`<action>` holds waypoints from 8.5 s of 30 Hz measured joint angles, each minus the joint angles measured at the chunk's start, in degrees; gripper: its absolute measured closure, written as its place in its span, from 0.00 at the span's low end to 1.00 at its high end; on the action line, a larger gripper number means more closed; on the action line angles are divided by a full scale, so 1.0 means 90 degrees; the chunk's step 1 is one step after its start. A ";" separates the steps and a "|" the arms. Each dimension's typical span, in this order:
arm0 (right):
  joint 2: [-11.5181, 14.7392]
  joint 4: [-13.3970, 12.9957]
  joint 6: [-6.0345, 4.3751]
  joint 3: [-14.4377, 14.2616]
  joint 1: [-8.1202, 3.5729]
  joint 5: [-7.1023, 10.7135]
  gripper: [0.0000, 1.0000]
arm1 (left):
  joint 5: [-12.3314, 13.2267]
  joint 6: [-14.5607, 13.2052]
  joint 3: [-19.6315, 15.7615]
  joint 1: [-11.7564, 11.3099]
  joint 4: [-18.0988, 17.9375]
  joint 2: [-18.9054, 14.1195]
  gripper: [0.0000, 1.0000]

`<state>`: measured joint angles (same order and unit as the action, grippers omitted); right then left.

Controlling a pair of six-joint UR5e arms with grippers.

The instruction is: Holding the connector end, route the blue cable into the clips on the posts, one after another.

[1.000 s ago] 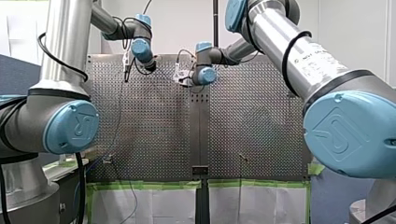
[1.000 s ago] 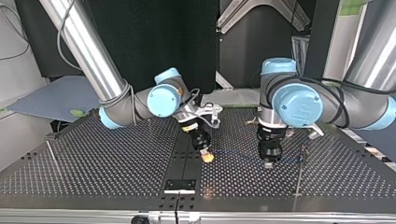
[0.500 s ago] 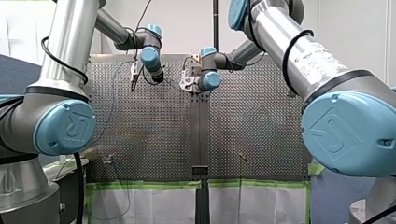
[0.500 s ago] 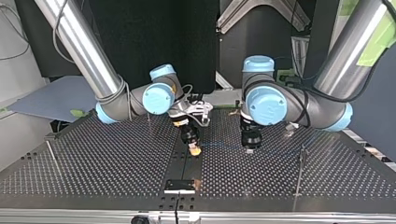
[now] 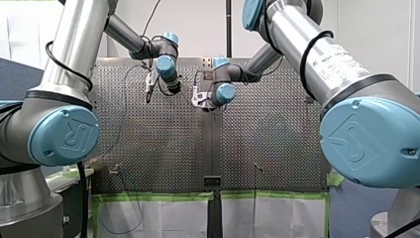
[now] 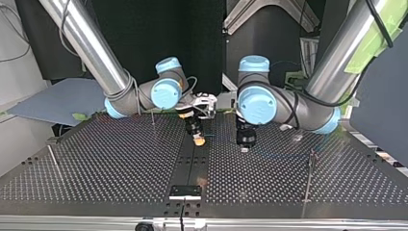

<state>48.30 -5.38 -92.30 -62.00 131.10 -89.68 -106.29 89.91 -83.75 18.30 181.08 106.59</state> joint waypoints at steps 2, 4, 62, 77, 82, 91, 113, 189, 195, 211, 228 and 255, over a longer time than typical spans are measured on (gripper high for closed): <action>0.0001 -0.0006 0.0044 -0.0096 -0.0008 -0.0056 1.00 | -0.0003 0.0021 -0.0002 0.0035 -0.0018 0.0003 1.00; 0.0001 -0.0017 0.0080 -0.0204 -0.0028 -0.0106 1.00 | -0.0006 0.0043 -0.0003 0.0064 -0.0045 0.0005 1.00; 0.0001 -0.1707 0.0288 -0.2674 -0.0439 -0.0169 1.00 | -0.0364 0.0334 -0.1256 0.0692 -0.1526 0.1100 1.00; -0.0005 -0.2541 0.0180 -0.3448 -0.0573 -0.0171 1.00 | -0.0385 0.0381 -0.1299 0.0926 -0.1862 0.1480 1.00; -0.0009 -0.2751 0.0180 -0.3624 -0.0628 -0.0174 1.00 | -0.0385 0.0440 -0.1299 0.1080 -0.2032 0.1732 1.00; -0.0016 -0.3268 0.0087 -0.4000 -0.0734 -0.0147 1.00 | -0.0391 0.0597 -0.1300 0.1317 -0.2522 0.2091 1.00; -0.0058 -0.4592 -0.0118 -0.4862 -0.1097 -0.0034 1.00 | -0.0568 0.0785 -0.1299 0.1814 -0.3549 0.2919 1.00; -0.1625 -0.6508 -0.0015 -0.5447 -0.2936 0.1568 1.00 | -0.0793 0.0934 0.0469 0.2834 -0.4517 0.5301 1.00; -0.1604 -0.6745 0.0052 -0.5562 -0.3268 0.1825 1.00 | -0.0823 0.0935 0.0651 0.2789 -0.4466 0.5317 1.00; -0.1596 -0.6125 0.0842 -0.5175 -0.3883 0.2420 1.00 | -0.0783 0.0992 0.1362 0.2853 -0.4096 0.5806 1.00; -0.1592 -0.5404 0.0969 -0.4788 -0.3694 0.2476 1.00 | -0.0780 0.1115 0.1805 0.2866 -0.4069 0.5833 1.00; -0.1599 -0.5961 0.0145 -0.4534 -0.4080 0.3469 1.00 | -0.0300 0.1588 0.2180 0.2826 -0.3852 0.5972 1.00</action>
<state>33.91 -59.03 -91.00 -102.81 94.39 -58.46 -108.99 104.20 -64.13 43.73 146.41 160.34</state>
